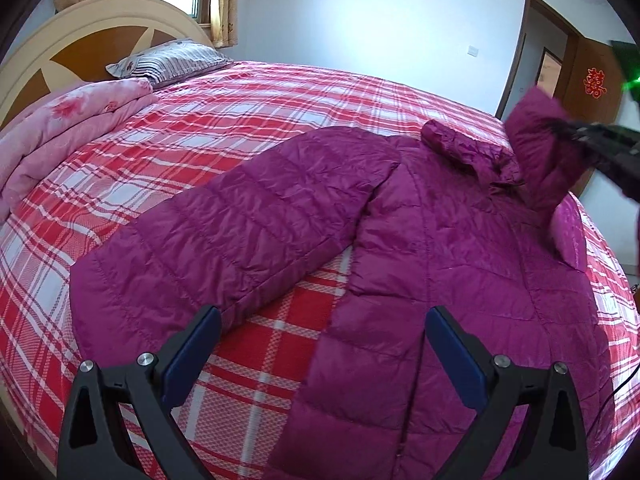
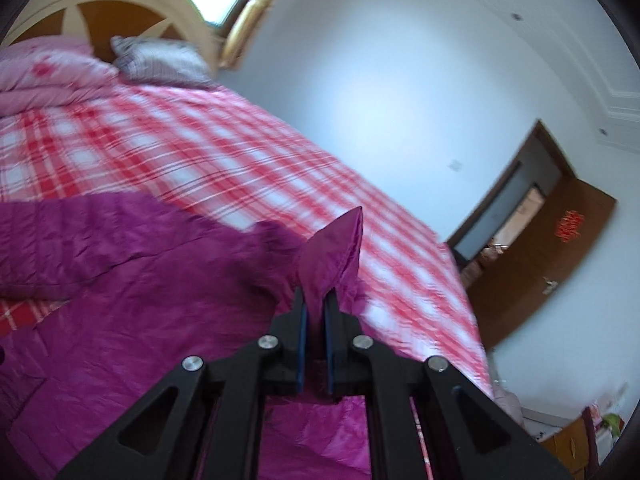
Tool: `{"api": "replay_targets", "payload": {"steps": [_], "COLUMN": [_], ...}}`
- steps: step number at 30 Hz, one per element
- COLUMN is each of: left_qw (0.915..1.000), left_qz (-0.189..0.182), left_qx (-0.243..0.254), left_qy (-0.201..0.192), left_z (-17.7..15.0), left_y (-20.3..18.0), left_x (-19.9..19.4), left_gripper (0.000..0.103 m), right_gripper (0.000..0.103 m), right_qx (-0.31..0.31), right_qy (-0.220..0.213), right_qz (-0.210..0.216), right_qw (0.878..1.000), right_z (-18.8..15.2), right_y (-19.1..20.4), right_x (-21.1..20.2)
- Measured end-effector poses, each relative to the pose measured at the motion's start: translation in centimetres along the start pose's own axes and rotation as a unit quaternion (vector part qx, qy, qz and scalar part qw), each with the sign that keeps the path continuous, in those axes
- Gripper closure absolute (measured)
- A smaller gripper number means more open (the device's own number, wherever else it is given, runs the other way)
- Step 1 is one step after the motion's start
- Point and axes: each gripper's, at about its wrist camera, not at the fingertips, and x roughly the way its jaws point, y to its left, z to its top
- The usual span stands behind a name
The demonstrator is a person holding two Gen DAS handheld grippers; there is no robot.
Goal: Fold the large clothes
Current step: 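Lift the sleeve with the right tool and lay it across the jacket body, then open the right tool and press the folded sleeve flat on the jacket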
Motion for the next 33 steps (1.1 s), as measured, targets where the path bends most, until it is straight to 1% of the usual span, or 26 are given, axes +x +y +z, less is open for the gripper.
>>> {"api": "replay_targets", "payload": {"steps": [5,7,8,9,10,12,13,15,19,23,25,27,28,31,32,33], "left_qw": [0.9998,0.9997,0.9996,0.9995,0.9994,0.9992,0.999,0.9986,0.9976,0.9968,0.9962,0.9951,0.9944,0.9918,0.9906,0.9898], "left_qz": [0.011,0.013,0.015,0.016,0.018,0.022,0.024,0.031,0.041,0.041,0.039,0.032,0.031,0.021,0.014,0.012], "left_qx": [0.007,0.011,0.016,0.018,0.022,0.031,0.035,0.042,0.053,0.059,0.066,0.08,0.087,0.11,0.121,0.128], "left_qy": [0.013,0.017,0.019,0.019,0.018,0.016,0.015,0.008,-0.014,-0.035,-0.043,-0.048,-0.05,-0.062,-0.062,-0.062], "left_z": [-0.2,-0.3,-0.2,-0.2,-0.1,0.3,0.5,1.2,3.4,5.9,6.7,7.5,7.8,8.5,8.8,9.1], "left_y": [0.0,-0.2,-0.3,-0.4,-0.5,-0.7,-0.8,-0.9,-1.2,-2.2,-3.1,-4.5,-5.2,-7.8,-9.1,-10.4], "left_x": [0.8,1.0,1.1,1.2,1.2,1.2,1.2,1.0,0.3,-0.4,-0.7,-0.9,-0.9,-0.5,0.1,1.0], "left_gripper": [0.001,0.001,0.001,0.001,0.001,0.001,0.001,0.001,0.001,0.001,0.001,0.001,0.001,0.001,0.001,0.001], "right_gripper": [0.094,0.092,0.089,0.076,0.052,0.027,0.026,0.026,0.026,0.024,0.021,0.021,0.021,0.022,0.025,0.04], "right_qx": [0.001,0.0,0.004,0.01,0.017,0.043,0.057,0.066,0.097,0.161,0.196,0.226,0.246,0.301,0.317,0.325], "right_qy": [0.02,0.041,0.042,0.043,0.046,0.043,0.03,0.018,-0.008,-0.025,-0.031,-0.029,-0.023,0.001,0.013,0.021], "right_qz": [0.041,0.068,0.079,0.086,0.095,0.132,0.148,0.171,0.194,0.208,0.195,0.163,0.144,0.107,0.087,0.072], "right_qw": [0.999,0.997,0.996,0.995,0.994,0.989,0.987,0.983,0.976,0.964,0.961,0.96,0.958,0.948,0.944,0.943], "right_z": [-0.3,-0.8,-1.2,-1.4,-1.5,-2.0,-2.2,-2.4,-3.3,-5.3,-6.8,-8.4,-9.4,-11.7,-12.4,-12.9], "right_y": [4.1,5.5,5.8,6.0,6.2,5.9,5.4,4.6,1.5,-3.0,-5.8,-8.5,-10.1,-13.6,-14.7,-15.4], "right_x": [2.9,4.4,4.5,4.7,4.7,4.1,3.2,1.8,-1.0,-2.7,-3.0,-3.0,-2.6,-1.4,-0.7,0.0]}}
